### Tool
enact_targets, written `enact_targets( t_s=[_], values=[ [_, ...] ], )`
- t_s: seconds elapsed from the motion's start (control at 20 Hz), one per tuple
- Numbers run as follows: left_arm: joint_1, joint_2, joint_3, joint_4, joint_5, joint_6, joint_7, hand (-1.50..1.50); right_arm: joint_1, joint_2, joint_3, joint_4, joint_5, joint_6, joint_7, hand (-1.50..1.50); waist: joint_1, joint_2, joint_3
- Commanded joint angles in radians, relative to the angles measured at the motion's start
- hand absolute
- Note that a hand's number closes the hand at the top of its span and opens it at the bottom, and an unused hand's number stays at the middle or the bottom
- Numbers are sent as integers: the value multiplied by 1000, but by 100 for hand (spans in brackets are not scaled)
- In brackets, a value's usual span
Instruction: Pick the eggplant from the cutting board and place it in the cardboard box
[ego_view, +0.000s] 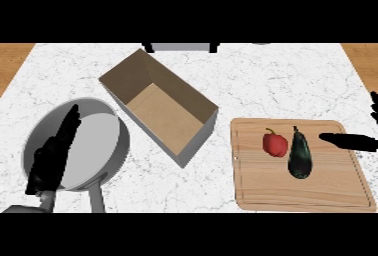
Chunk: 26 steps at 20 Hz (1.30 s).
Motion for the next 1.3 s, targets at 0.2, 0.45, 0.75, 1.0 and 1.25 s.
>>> enact_targets(
  t_s=[0.2,0.45,0.75,1.0,1.25],
  values=[
    [16,-2,5,11,0,-15,-14,0,-23,-209,162,-89,-60,483,307,-150,8,-2,-2],
    [76,-16,-23,-85,-39,10,10,0,-113,-195,163,-108,-166,642,485,-150,17,-2,2],
    [48,-32,43,12,-40,-51,-41,0,-129,-67,184,-163,-100,609,660,-150,4,0,2],
    [38,-72,30,-82,-109,-17,59,0,-179,13,180,-145,-22,604,730,-150,6,-1,2],
    [56,-75,84,-2,-77,-92,-22,0,-122,5,163,-195,-18,660,791,-150,2,-1,2]
  ],
)
